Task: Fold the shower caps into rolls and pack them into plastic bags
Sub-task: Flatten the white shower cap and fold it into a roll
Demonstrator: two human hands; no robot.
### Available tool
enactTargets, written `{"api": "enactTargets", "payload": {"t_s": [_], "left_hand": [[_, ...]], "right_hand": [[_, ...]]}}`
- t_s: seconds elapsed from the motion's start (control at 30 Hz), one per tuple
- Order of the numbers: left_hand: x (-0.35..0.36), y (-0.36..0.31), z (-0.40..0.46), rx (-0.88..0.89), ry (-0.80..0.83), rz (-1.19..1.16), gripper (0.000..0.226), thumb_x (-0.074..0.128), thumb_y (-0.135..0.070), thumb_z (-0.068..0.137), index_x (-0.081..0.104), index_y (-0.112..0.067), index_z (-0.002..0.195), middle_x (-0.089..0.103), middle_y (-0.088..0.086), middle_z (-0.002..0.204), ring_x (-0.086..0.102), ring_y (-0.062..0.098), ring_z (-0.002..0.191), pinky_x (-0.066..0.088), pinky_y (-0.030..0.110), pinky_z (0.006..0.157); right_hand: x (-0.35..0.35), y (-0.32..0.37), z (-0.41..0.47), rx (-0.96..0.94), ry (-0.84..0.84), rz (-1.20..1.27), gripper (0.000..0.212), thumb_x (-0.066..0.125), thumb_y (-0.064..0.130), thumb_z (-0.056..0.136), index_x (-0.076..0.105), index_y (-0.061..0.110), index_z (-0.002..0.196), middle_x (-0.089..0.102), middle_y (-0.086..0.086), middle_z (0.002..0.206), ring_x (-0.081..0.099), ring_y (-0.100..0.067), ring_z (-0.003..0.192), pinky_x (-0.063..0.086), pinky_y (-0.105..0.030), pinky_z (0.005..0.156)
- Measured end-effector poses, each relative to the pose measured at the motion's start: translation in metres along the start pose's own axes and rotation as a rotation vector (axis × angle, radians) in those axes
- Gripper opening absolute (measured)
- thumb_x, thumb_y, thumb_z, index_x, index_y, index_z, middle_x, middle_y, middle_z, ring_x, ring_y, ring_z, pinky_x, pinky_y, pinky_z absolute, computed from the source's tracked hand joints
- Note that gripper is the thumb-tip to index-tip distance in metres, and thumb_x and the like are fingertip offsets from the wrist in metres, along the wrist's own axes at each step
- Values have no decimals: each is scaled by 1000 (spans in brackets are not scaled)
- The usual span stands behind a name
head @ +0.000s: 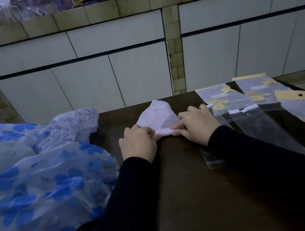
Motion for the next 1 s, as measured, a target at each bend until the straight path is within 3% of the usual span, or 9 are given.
{"api": "enactTargets", "payload": {"t_s": [0.13,0.37,0.5,0.63,0.77,0.83,0.9,1.0], "left_hand": [[1,-3,1,23,-28,26,32,42,-44,98,65,-27,112,58,-1,113,44,19,106,30,34,80],[2,-4,3,-67,-16,-24,33,40,-44,99,66,-24,101,64,3,109,51,22,108,31,40,89],[2,-3,3,-90,-26,-83,21,38,-45,99,53,-30,105,66,0,101,54,22,100,30,40,87],[2,-2,2,-115,-33,-49,22,42,-46,97,55,-32,109,61,0,109,50,21,106,30,42,90],[-1,-6,3,11,-193,-6,21,51,-41,94,58,-34,113,51,-3,117,46,17,109,32,35,91],[2,-9,3,114,-170,-35,20,48,-33,97,60,-32,113,55,-2,112,49,15,102,31,28,83],[4,-8,2,115,-134,-87,21,47,-31,97,64,-30,110,56,-2,108,50,16,101,29,25,79],[6,-3,2,66,-100,-66,27,51,-42,95,66,-33,114,57,-3,116,49,17,108,34,30,85]], "right_hand": [[-1,1,2,-10,-21,3,33,38,42,100,68,30,103,58,7,101,47,-19,100,25,-37,83],[-1,-1,2,85,-24,49,32,34,37,101,62,34,116,65,2,108,48,-22,107,27,-44,95],[2,1,-1,106,-75,52,34,32,37,100,63,27,110,66,1,106,50,-22,104,27,-44,95],[2,1,1,135,-111,37,32,34,39,100,64,28,108,66,3,107,50,-21,104,26,-43,94],[5,-1,2,114,-320,90,24,48,39,95,65,31,110,60,7,111,50,-21,100,24,-39,84],[5,2,2,37,-383,68,18,55,31,93,70,29,102,64,5,105,52,-23,91,22,-38,79],[3,3,1,17,-353,65,20,54,29,93,72,29,101,67,7,104,53,-21,90,22,-38,80],[4,1,0,37,-212,30,31,44,45,96,67,35,113,62,12,114,50,-18,100,24,-40,89]]}}
Point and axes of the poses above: each hand's wrist, its own z-axis towards the middle knuckle, its own x-axis out of the palm, y = z × x, the point moved 3 cm from there along z, towards the middle knuckle
